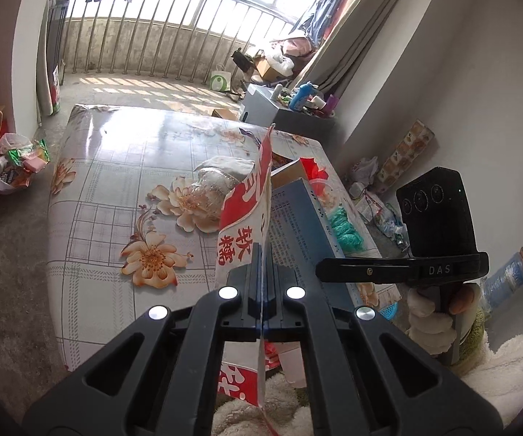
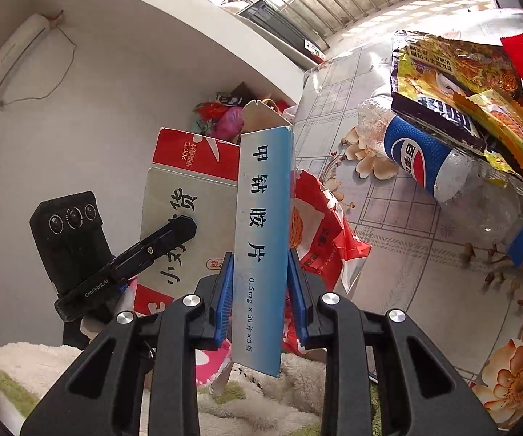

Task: Collect trash
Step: 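Carry the box and bag over the blue wastebasket and open the right gripper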

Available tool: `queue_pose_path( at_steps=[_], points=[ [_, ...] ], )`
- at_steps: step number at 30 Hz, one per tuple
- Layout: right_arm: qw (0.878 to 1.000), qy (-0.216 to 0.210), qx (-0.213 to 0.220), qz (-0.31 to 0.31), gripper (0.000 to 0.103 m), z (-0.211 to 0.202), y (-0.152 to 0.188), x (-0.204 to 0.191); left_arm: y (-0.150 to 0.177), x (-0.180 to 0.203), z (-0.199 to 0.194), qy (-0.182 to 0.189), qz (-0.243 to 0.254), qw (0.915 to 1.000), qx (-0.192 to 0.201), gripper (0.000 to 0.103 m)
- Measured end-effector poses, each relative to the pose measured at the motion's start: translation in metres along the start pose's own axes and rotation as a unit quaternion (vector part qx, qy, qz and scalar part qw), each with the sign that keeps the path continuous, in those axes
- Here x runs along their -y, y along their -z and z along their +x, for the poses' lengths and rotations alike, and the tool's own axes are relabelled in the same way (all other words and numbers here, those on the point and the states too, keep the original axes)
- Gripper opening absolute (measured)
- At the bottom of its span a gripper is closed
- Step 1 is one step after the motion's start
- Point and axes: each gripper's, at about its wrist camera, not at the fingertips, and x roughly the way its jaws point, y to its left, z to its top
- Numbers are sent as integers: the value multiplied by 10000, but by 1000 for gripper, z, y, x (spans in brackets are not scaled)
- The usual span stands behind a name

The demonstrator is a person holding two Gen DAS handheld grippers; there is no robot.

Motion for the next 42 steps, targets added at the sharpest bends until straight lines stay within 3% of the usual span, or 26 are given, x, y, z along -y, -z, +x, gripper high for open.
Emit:
queue_pose_path(
  at_steps=[5,9,12,15,17,21,23,27,33,35,37,40,42],
  points=[
    [9910,181,1328,59,27,-111,23,-6,-37,78,10,806,871,9929,68,0],
    [9607,828,2634,304,27,-219,53,5,-65,160,55,1419,1746,9743,-101,0],
    [9238,1357,3517,670,27,-290,87,18,-76,231,109,1979,2175,9538,-619,0],
    [8790,1855,4242,1143,27,-344,127,37,-74,302,165,2187,2683,9317,-1105,0],
    [8445,2175,4650,1527,27,-371,153,54,-66,346,202,2250,2967,9160,-1496,0],
    [7803,2586,5224,2266,27,-404,194,95,-34,421,278,1984,3586,8903,-1986,0],
    [7511,2916,5292,2661,27,-410,206,119,-15,450,318,1803,3865,8788,-2141,0],
    [7147,3466,5045,3384,27,-407,208,183,28,501,394,1491,4284,8559,-2484,0],
    [6890,4216,4174,4163,28,-401,206,299,85,533,504,967,4734,8292,-2810,0],
    [6804,4414,3898,4362,31,-394,206,336,102,540,537,830,4821,8240,-2858,6],
    [6887,4335,3661,4513,34,-385,205,377,115,542,560,727,4787,8227,-2980,27],
    [6926,4322,3312,4730,37,-369,206,419,118,539,574,656,4572,8320,-3073,30],
    [6864,4341,3258,4841,40,-362,209,430,110,536,574,738,4444,8391,-3051,36]
  ],
)
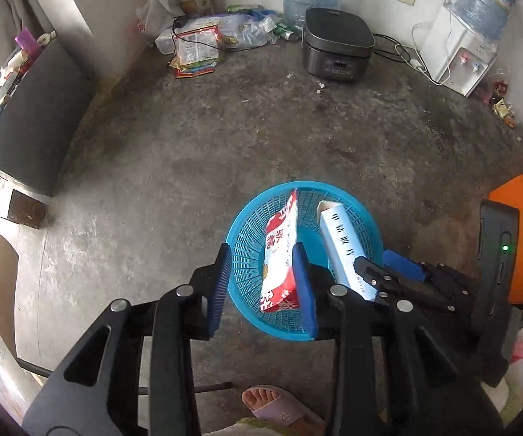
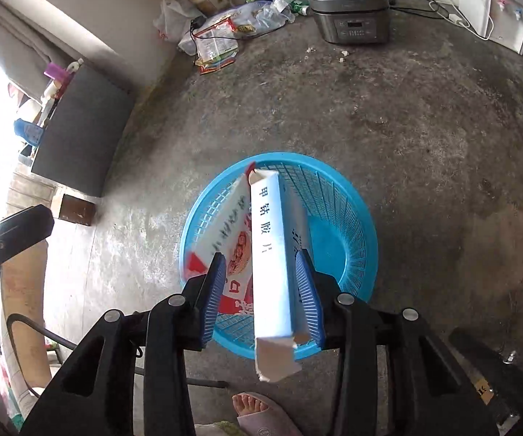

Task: Collect trash
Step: 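Carry the box and bag over the blue wastebasket and open the right gripper, then move the left tool back to the snack packets on the table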

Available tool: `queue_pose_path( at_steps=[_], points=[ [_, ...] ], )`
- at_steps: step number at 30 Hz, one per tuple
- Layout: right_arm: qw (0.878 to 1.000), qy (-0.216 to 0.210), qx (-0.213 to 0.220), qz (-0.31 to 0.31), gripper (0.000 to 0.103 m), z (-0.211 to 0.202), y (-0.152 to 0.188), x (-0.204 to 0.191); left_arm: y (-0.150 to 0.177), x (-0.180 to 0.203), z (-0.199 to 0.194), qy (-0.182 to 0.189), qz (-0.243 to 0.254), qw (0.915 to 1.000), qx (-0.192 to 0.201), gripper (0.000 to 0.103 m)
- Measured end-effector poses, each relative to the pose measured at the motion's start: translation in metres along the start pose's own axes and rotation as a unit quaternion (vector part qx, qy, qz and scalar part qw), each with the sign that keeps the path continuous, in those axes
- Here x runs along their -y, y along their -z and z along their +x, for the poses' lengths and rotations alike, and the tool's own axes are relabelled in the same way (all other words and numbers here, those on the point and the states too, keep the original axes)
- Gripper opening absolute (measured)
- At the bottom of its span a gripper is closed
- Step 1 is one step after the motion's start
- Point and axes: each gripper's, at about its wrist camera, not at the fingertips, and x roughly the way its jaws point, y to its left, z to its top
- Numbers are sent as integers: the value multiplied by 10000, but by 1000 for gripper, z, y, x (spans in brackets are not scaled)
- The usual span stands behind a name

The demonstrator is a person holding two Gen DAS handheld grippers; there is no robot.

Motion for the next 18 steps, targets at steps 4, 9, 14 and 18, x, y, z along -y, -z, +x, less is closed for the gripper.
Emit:
queue_pose_path(
  at_steps=[4,9,14,18],
  points=[
    [9997,-180,108,126,41,-8,11,-2,-1,-14,-32,27,-130,9992,390,41],
    [9983,-298,498,-34,41,-38,23,-16,9,-31,-105,197,-327,9944,990,50],
    [9902,-473,1196,-546,50,-102,43,-52,40,-56,-199,335,-492,9834,1714,59],
    [9749,-594,1795,-1171,64,-159,67,-91,89,-83,-279,380,-650,9663,2460,82]
  ],
)
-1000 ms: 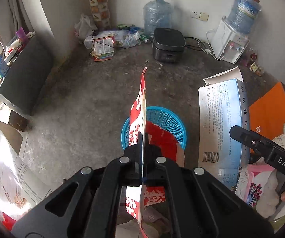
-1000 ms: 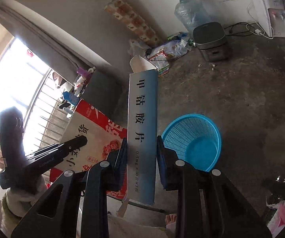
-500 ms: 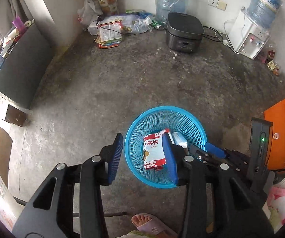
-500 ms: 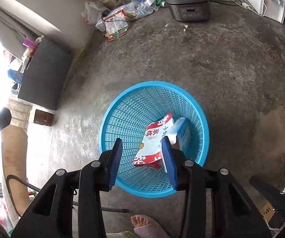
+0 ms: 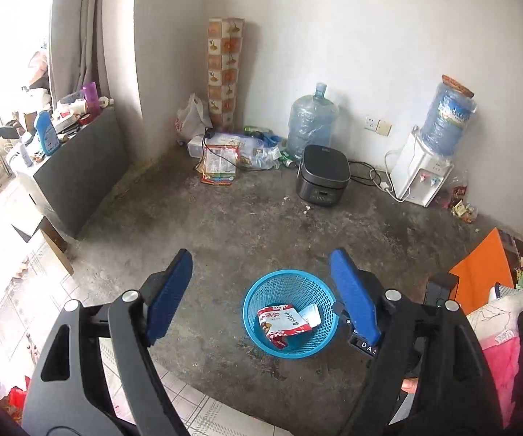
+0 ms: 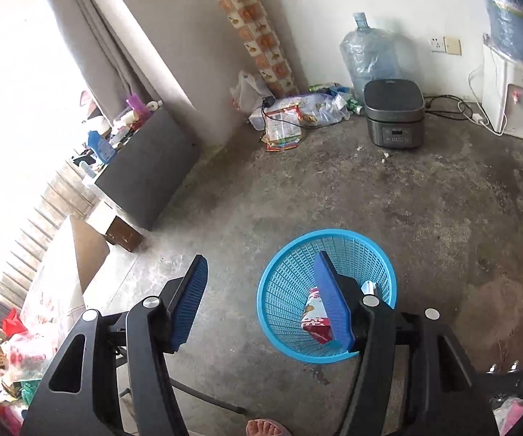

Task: Collect trash
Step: 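Move the left tool back to the snack packets on the table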

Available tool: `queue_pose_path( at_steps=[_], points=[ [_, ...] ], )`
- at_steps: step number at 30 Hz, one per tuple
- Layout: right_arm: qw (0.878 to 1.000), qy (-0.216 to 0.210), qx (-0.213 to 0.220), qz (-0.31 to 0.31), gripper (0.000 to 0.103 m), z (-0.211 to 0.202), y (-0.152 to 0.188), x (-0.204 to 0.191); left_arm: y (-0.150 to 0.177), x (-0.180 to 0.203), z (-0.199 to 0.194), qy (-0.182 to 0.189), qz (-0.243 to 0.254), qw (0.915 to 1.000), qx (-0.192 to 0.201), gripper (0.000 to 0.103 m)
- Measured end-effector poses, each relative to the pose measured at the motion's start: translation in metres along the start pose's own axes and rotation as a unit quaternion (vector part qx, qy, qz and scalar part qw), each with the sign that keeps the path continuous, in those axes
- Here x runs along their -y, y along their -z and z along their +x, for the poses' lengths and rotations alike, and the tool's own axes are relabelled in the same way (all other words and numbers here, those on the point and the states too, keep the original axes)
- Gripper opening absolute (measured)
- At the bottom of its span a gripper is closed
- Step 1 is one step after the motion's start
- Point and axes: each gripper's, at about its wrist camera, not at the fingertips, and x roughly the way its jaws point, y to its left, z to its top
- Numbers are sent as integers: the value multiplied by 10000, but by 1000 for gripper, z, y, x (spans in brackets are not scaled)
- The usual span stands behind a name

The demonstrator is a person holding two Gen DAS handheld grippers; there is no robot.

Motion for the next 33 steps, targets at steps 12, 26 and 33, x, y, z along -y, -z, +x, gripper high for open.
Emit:
queue_pose_path(
  at_steps=[12,26,33],
  points=[
    [9733,-723,1245,-1790,96,-119,13,-146,97,-106,-223,-950,-1202,9817,1132,94],
    [9414,-2188,159,-2561,96,-119,78,-243,287,-205,-320,-1807,-2991,9270,1360,94],
    [9391,-2326,-552,-2467,93,-90,91,-257,283,-209,-305,-1298,-2844,9410,1298,94]
  ],
)
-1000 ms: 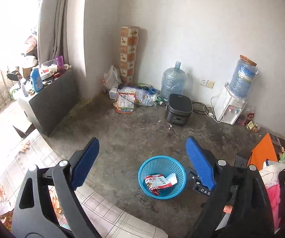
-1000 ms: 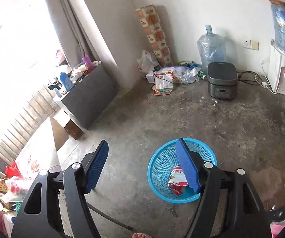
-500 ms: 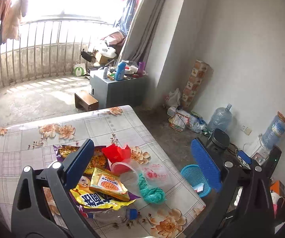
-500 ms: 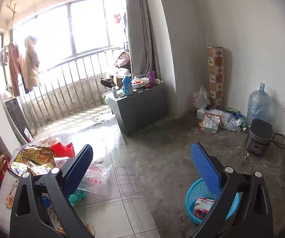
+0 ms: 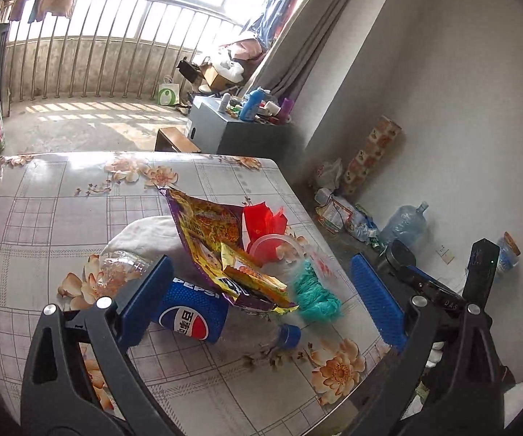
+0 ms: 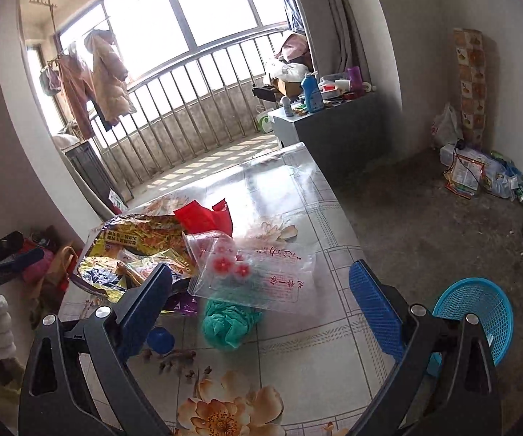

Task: Collect trash
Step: 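Move the left tool back to the snack packets on the table, then grasp the yellow Enaak snack packet with the left gripper while the right gripper grasps a clear plastic bag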

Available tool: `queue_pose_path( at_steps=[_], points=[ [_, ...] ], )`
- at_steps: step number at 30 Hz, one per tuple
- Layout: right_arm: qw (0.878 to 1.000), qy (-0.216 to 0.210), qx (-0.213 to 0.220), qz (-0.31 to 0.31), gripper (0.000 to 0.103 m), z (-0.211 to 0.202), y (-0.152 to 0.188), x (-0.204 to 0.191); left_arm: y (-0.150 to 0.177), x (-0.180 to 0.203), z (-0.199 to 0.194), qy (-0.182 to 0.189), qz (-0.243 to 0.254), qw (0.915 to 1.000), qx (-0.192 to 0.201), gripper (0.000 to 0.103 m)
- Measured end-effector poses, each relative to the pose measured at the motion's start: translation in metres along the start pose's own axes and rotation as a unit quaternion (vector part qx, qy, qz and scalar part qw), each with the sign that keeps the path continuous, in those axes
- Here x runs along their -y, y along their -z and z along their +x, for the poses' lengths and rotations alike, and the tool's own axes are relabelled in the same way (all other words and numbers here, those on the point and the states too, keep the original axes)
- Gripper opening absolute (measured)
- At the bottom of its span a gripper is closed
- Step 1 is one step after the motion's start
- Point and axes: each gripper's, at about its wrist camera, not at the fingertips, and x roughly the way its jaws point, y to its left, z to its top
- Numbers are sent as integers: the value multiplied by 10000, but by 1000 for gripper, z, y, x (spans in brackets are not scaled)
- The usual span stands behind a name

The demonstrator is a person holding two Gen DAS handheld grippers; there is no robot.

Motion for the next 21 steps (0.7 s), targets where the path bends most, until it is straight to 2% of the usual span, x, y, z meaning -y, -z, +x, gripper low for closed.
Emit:
queue_pose_path(
  at_steps=[3,5,7,8,11,14,18,21],
  points=[
    [9979,-239,-274,534,90,13,0,15,-15,11,16,105,193,9995,-241,94],
    [9934,-394,-496,952,86,21,3,27,-26,13,33,135,253,9980,-570,91],
    [9869,-560,-717,1329,84,31,9,38,-36,14,54,180,263,9942,-1024,78],
    [9830,-642,-825,1511,82,36,12,43,-41,13,68,246,215,9908,-1311,77],
    [9661,-930,-1098,2144,78,50,21,61,-47,8,111,404,19,9741,-2226,70],
    [9448,-1150,-1337,2761,74,66,31,77,-42,0,152,142,-101,9543,-2982,60],
    [9224,-1365,-1564,3256,73,84,45,86,-31,-14,188,-334,-219,9313,-3621,54],
    [9033,-1557,-1707,3616,72,98,53,90,-24,-25,198,-538,-302,9197,-3877,54]
  ],
)
